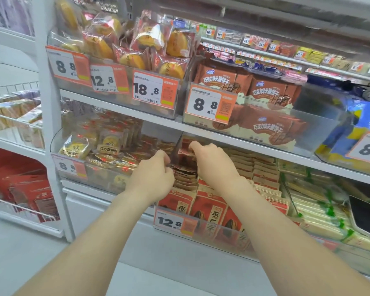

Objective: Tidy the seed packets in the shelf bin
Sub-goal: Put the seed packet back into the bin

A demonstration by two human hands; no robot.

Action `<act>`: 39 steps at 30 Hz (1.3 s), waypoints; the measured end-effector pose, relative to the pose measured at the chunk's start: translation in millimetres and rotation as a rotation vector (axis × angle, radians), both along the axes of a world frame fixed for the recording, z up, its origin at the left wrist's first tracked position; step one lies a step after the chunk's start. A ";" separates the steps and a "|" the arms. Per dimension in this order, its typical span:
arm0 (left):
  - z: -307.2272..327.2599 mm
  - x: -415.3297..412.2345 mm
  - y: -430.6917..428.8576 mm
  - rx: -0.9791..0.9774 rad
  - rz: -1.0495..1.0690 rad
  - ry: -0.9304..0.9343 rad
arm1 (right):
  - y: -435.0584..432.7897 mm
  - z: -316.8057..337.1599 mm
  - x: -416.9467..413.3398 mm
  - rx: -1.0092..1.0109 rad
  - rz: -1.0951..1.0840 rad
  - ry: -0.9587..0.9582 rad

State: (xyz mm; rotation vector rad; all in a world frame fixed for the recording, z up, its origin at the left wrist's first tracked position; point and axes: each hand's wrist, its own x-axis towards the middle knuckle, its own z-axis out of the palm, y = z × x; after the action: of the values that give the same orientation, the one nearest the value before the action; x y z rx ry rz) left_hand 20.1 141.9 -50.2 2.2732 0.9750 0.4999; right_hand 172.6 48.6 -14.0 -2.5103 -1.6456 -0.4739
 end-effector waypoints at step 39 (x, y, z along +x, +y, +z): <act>-3.3 3.5 -2.0 0.041 0.007 0.024 | 72.2 -1.0 11.4 -0.195 -0.167 0.054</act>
State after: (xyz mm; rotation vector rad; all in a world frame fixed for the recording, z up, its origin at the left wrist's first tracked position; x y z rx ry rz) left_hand 23.6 139.9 -53.5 2.3184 0.9930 0.5009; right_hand 184.1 120.8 -15.0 -2.7894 -1.5388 -0.2687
